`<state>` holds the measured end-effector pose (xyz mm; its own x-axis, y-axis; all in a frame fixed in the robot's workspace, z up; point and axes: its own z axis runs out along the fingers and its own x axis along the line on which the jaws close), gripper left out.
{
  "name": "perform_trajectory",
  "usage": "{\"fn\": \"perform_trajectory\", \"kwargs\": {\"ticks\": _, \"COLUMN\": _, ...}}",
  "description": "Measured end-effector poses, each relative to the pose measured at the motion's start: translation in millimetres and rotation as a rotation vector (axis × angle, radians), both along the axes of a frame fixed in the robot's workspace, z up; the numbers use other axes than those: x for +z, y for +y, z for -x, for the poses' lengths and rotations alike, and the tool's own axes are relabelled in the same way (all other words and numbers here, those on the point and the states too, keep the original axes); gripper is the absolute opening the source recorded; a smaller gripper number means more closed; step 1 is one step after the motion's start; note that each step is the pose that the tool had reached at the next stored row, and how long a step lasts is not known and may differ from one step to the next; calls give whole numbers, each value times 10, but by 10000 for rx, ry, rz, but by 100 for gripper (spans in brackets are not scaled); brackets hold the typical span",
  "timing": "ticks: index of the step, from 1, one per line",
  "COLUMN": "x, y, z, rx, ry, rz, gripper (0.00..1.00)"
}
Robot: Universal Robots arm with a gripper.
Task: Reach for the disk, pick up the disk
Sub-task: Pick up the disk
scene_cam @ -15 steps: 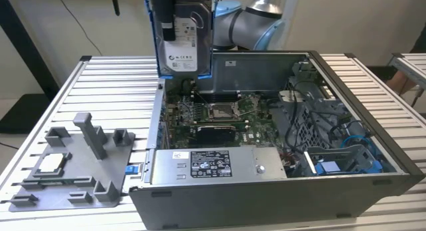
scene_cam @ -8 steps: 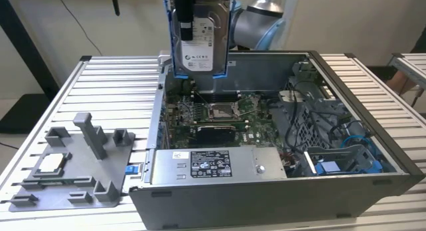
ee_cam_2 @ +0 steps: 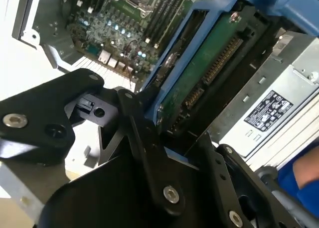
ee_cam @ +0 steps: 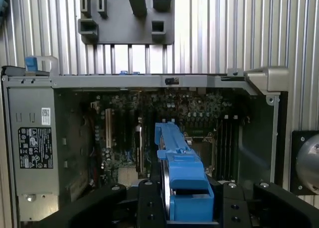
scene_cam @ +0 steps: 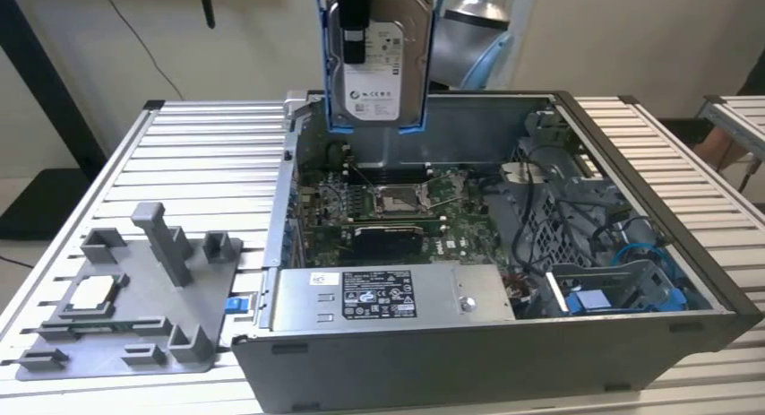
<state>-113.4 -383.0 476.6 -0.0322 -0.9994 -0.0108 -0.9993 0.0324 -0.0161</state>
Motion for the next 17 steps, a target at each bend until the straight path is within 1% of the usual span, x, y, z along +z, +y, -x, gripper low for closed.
{"fn": "perform_trajectory", "kwargs": {"ticks": 3, "x": 82, "y": 0, "z": -30, "rx": 0, "ry": 1, "rz": 2, "gripper": 0}}
{"fn": "perform_trajectory", "kwargs": {"ticks": 5, "x": 86, "y": 1, "z": -83, "rx": -1, "ry": -2, "rz": -1, "gripper": 0}}
{"fn": "perform_trajectory", "kwargs": {"ticks": 17, "x": 88, "y": 1, "z": -590, "rx": -1, "ry": 18, "rz": 2, "gripper": 0}}
